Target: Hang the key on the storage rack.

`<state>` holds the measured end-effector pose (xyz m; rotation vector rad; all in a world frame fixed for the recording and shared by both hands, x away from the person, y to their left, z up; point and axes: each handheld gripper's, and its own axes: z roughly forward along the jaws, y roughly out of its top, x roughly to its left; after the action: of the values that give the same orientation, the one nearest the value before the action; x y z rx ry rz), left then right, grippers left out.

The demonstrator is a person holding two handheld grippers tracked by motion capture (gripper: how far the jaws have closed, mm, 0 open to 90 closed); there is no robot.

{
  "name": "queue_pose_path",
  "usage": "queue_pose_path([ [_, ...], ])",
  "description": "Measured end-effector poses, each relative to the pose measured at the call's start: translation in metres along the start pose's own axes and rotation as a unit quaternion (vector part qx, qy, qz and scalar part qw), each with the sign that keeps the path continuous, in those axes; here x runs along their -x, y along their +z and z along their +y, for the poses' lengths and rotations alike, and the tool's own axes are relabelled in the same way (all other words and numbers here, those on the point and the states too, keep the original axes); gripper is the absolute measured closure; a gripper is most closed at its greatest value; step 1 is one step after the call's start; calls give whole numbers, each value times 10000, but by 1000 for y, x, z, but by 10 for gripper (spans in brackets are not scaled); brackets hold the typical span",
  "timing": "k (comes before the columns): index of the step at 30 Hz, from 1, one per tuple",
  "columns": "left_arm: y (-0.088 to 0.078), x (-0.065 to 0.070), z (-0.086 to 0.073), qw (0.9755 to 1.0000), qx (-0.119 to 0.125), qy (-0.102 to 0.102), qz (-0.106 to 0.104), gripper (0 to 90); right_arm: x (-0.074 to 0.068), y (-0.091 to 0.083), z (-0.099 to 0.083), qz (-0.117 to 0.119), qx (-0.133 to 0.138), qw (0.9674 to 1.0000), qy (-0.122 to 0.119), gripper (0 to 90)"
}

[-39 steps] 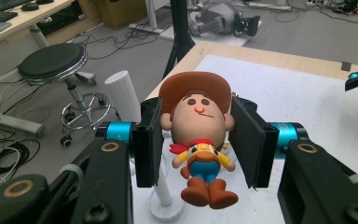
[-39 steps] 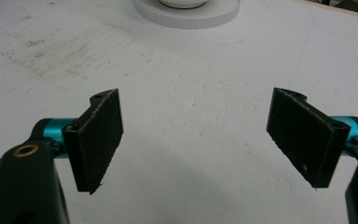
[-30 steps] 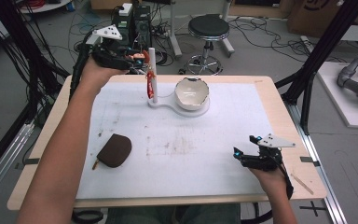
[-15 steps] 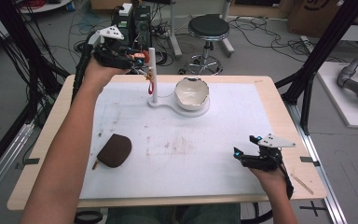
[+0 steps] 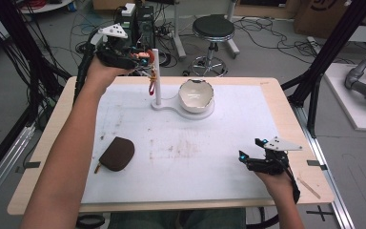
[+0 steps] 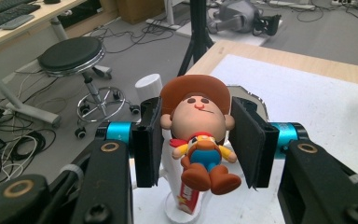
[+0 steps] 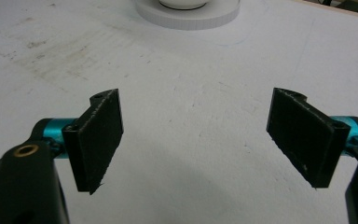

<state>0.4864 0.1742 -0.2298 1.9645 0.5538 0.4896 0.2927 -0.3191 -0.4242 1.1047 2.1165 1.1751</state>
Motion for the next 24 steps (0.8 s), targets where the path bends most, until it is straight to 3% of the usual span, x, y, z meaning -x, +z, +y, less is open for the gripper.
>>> queue_pose_path([
  [24, 5, -3, -2, 9999, -108, -57, 104, 551, 0, -1, 0, 17, 5, 10000, 16, 186],
])
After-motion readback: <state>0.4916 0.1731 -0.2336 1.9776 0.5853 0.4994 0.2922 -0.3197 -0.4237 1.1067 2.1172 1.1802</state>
